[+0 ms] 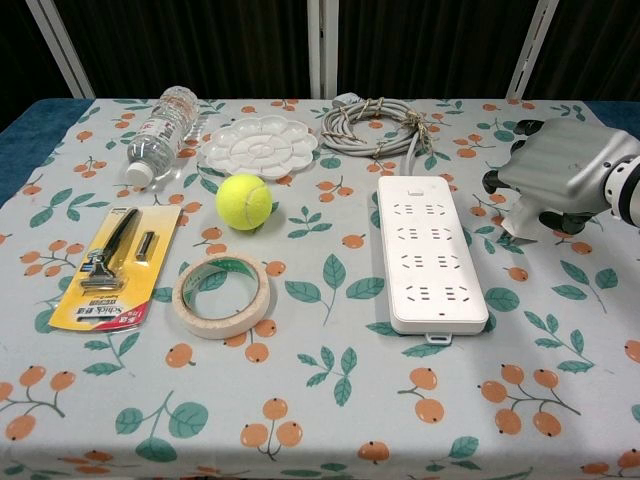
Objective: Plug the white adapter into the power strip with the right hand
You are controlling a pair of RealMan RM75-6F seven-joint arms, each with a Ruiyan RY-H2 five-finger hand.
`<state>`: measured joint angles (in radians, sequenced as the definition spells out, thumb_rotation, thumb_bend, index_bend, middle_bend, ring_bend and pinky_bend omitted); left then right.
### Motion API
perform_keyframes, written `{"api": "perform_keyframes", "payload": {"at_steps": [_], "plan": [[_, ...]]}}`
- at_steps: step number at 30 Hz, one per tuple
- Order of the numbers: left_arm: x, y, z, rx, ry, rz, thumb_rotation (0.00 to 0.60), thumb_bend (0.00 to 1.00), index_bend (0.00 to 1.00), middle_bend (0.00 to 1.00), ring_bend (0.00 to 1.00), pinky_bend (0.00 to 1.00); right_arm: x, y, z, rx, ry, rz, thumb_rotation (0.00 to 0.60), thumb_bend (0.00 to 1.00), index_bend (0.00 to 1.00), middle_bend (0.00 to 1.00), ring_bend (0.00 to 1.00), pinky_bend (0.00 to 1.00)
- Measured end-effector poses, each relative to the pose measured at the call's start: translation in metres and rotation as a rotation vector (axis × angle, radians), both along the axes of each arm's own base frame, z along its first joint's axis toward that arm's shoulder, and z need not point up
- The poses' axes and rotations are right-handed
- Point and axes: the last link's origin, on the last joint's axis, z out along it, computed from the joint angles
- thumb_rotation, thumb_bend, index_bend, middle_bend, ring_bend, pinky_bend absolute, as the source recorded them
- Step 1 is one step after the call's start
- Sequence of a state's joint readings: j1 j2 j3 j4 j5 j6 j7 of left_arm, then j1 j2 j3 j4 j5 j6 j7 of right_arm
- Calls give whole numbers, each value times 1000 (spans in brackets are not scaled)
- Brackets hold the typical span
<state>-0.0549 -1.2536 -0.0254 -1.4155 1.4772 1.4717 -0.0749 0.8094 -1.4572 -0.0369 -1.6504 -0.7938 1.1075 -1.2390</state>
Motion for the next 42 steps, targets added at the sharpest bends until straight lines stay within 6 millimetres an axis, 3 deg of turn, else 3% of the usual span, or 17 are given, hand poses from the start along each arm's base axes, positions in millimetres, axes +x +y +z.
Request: {"api": "perform_keyframes", "payload": {"at_steps": [7, 12, 22, 28, 34, 42], "plan": [[1, 1, 0, -3, 3, -6, 600, 70, 0, 11, 0, 0, -2, 4, 10, -16, -107, -46, 600, 177, 165, 299, 154, 0], [2, 1, 0, -1, 4, -5, 600, 70, 0, 11, 0, 0, -6, 7, 21, -36, -242, -99, 600, 117, 162, 299, 147, 0], [10, 2, 1, -5, 17, -12, 600, 70, 0, 11, 0, 0, -33, 6, 50, -72, -712, -268, 600, 45, 371, 298, 147, 0], [18, 1, 4, -3, 29, -17, 600, 71, 0, 11, 0, 0, -62, -7, 58, -40, -957, -357, 600, 26, 390, 300, 147, 0], [22, -3, 7, 3, 40, -8, 600, 71, 0, 11, 0, 0, -93, -26, 59, 11, -949, -354, 600, 26, 390, 321, 148, 0], [24, -9, 8, 8, 45, 9, 600, 70, 0, 11, 0, 0, -98, -32, 42, 70, -903, -335, 600, 28, 410, 365, 149, 7]]}}
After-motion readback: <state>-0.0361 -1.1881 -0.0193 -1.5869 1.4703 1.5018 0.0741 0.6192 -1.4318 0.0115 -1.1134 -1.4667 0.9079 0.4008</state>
